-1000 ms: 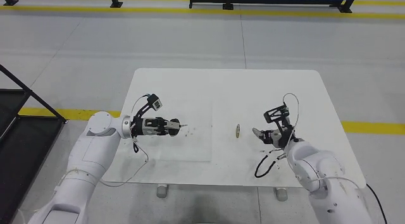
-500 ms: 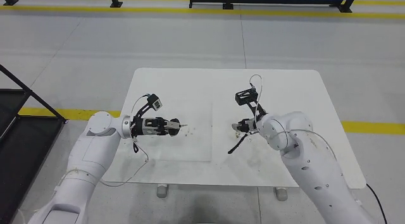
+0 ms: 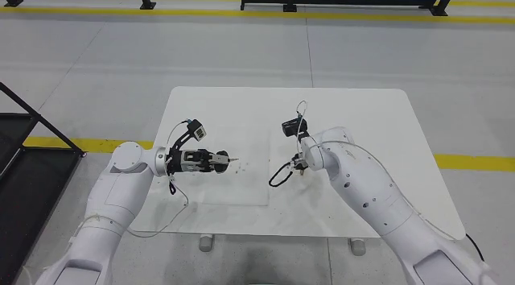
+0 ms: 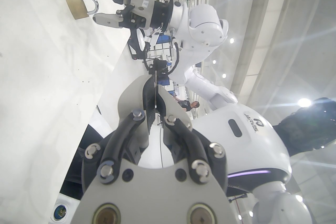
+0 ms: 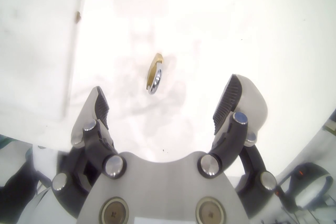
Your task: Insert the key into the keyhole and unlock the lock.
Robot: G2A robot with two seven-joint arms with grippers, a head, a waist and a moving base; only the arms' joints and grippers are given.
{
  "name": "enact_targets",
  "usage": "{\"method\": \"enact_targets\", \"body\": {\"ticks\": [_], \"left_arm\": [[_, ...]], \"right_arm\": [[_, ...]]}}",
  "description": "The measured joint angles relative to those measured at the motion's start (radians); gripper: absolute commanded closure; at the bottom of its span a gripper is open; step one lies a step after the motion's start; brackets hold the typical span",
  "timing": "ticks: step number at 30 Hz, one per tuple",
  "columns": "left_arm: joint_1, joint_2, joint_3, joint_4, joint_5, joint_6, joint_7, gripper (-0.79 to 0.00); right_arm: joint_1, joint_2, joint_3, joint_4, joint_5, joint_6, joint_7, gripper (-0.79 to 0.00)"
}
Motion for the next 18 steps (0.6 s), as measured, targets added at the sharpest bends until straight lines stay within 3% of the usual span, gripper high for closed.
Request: {"method": "enact_targets", "body": {"ticks": [10,11,12,14,18], "left_arm": [[0.000,0.000,0.000,0.000,0.000,0.000,0.000,0.000],[0.000,0.000,0.000,0.000,0.000,0.000,0.000,0.000],[0.000,0.000,0.000,0.000,0.000,0.000,0.000,0.000],[0.000,0.000,0.000,0.000,0.000,0.000,0.000,0.000],[0.000,0.000,0.000,0.000,0.000,0.000,0.000,0.000]], "right_arm": [[0.008,-0.032,-0.018,0.118,0.064,-0.024,-0.052,-0.776],[0.009,-0.034,-0.018,0.125,0.071,-0.025,-0.057,-0.582],[0.012,-0.036,-0.017,0.133,0.077,-0.027,-0.061,-0.446],[0.018,-0.042,-0.018,0.150,0.085,-0.029,-0.070,-0.385],[0.031,-0.053,-0.022,0.182,0.099,-0.033,-0.082,-0.363]]}}
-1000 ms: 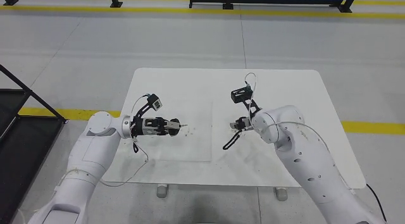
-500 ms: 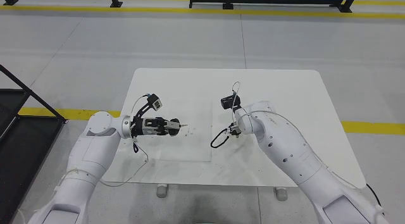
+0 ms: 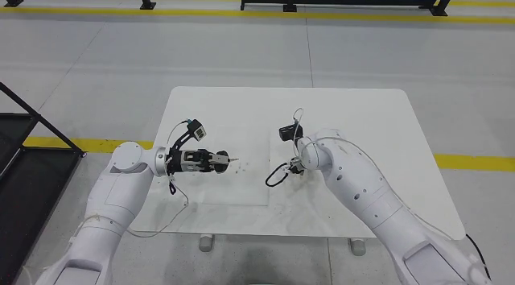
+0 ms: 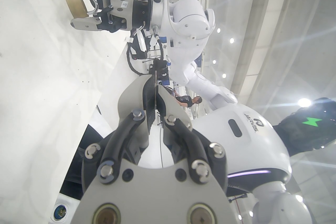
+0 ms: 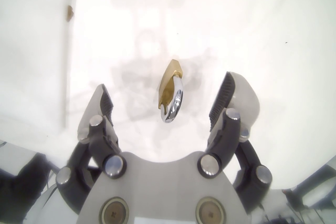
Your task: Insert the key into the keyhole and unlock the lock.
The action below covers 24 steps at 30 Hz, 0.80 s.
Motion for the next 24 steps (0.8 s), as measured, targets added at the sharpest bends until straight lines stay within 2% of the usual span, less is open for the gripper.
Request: {"method": "enact_targets", "body": {"ticks": [10,15,20,24], "left_arm": [[0.000,0.000,0.000,0.000,0.000,0.000,0.000,0.000],[0.000,0.000,0.000,0.000,0.000,0.000,0.000,0.000],[0.000,0.000,0.000,0.000,0.000,0.000,0.000,0.000],[0.000,0.000,0.000,0.000,0.000,0.000,0.000,0.000]], "right_arm": [[0.025,-0.021,-0.004,0.058,0.012,-0.008,-0.015,-0.360],[0.028,-0.026,-0.001,0.071,0.014,-0.017,-0.013,-0.320],[0.031,-0.030,0.002,0.088,0.013,-0.025,-0.010,-0.246],[0.032,-0.033,0.005,0.095,0.011,-0.028,-0.007,-0.062]]}}
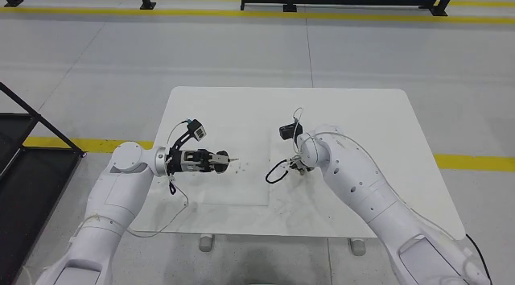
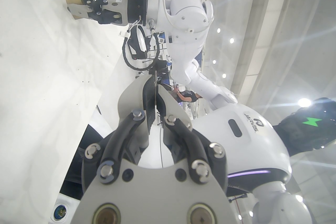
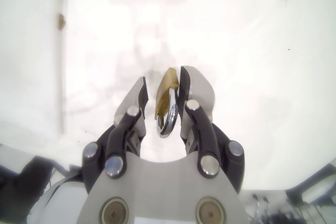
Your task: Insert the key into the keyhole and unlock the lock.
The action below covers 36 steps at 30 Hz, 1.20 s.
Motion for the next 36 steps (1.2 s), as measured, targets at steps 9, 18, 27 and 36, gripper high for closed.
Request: {"method": "enact_targets", "body": {"ticks": [9,18,27,36], "left_arm": [[0.000,0.000,0.000,0.000,0.000,0.000,0.000,0.000],[0.000,0.000,0.000,0.000,0.000,0.000,0.000,0.000],[0.000,0.000,0.000,0.000,0.000,0.000,0.000,0.000],[0.000,0.000,0.000,0.000,0.000,0.000,0.000,0.000]], "right_arm": [[-0.005,0.000,0.014,-0.005,-0.013,-0.004,0.018,0.000],[-0.068,0.034,0.187,-0.165,0.130,0.001,-0.015,0.000],[-0.301,0.096,0.489,-0.417,0.431,-0.090,-0.038,0.000],[-0.483,0.115,0.646,-0.517,0.828,-0.178,-0.054,0.000]]}}
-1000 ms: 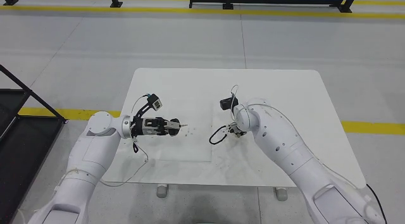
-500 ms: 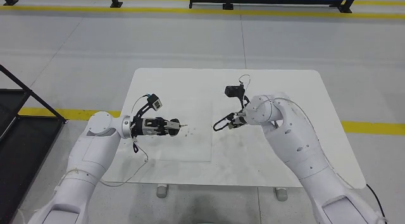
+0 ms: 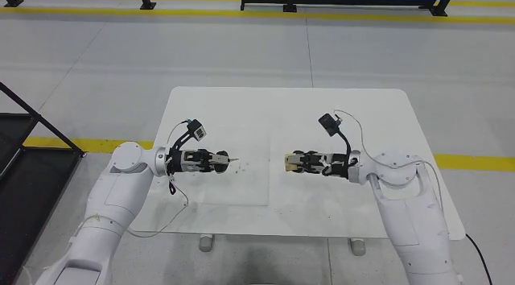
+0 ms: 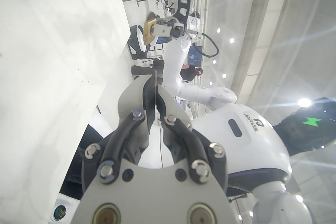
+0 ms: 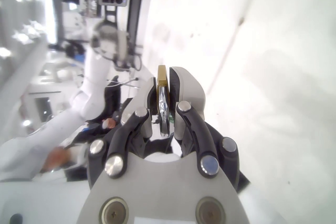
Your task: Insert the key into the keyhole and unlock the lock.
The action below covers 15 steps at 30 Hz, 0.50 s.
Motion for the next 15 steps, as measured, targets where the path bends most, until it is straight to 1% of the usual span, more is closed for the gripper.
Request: {"method": "enact_targets", "body": {"ticks": [7,15], "left_arm": [[0.000,0.000,0.000,0.000,0.000,0.000,0.000,0.000],[0.000,0.000,0.000,0.000,0.000,0.000,0.000,0.000]], "right_arm": [[-0.020,0.004,0.025,0.055,0.223,-0.023,-0.013,0.000],[-0.018,0.005,0.024,0.064,0.231,-0.028,-0.015,0.000]]}}
